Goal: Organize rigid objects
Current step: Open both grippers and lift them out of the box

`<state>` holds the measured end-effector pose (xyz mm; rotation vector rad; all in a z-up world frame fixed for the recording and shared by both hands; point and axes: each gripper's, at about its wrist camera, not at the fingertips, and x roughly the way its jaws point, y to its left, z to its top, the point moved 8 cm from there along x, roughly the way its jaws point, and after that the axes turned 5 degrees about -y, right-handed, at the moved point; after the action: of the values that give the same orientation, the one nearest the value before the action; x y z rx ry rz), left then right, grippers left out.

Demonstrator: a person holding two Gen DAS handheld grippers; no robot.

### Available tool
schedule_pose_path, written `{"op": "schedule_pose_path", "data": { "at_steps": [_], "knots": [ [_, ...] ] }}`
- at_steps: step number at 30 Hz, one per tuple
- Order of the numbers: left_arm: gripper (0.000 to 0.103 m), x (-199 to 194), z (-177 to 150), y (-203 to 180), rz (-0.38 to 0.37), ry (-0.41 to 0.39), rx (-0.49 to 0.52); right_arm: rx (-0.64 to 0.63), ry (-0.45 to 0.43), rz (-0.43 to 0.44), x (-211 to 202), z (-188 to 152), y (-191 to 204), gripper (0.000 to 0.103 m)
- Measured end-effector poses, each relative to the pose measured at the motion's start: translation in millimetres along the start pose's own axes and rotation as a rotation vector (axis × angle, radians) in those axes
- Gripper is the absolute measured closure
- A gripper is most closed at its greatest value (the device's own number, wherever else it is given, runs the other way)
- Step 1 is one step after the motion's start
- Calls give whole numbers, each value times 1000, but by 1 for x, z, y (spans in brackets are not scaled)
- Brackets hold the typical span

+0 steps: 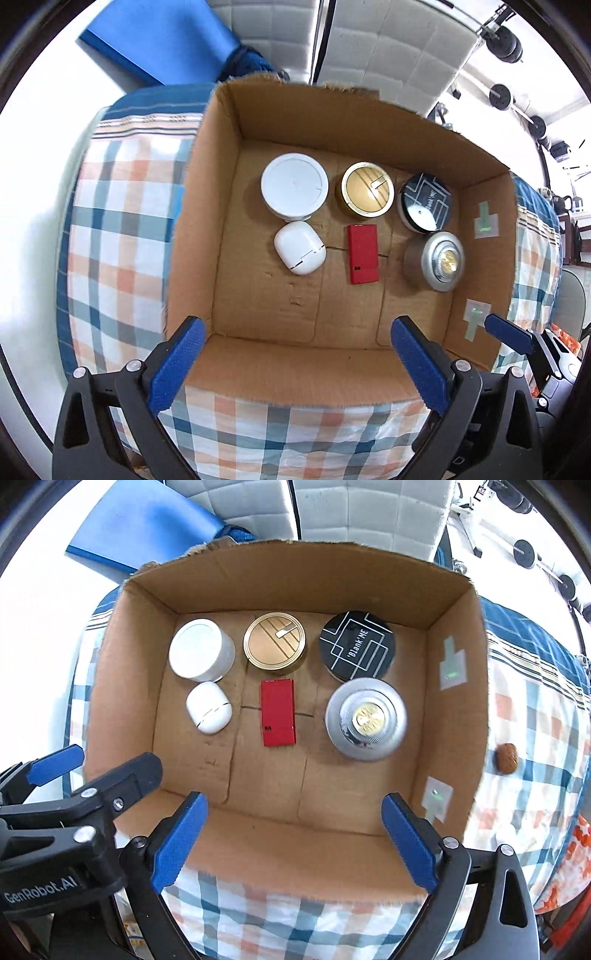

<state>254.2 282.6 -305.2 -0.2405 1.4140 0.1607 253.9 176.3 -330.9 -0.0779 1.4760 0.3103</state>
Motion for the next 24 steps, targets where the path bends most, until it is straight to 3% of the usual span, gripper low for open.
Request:
{"op": "schedule_pose_path", "data": {
  "at_steps": [4,18,24],
  "knots": [
    [0,-25,-7,2,8,-53,6,-10,-29,8,-37,-14,-5,6],
    [0,-78,-43,-19,14,-157,42,-32,-104,60,-92,-52,-12,6],
    [0,-99,-49,-52,3,-212,69,33,-126,82,-114,-67,-52,6]
  ]
}}
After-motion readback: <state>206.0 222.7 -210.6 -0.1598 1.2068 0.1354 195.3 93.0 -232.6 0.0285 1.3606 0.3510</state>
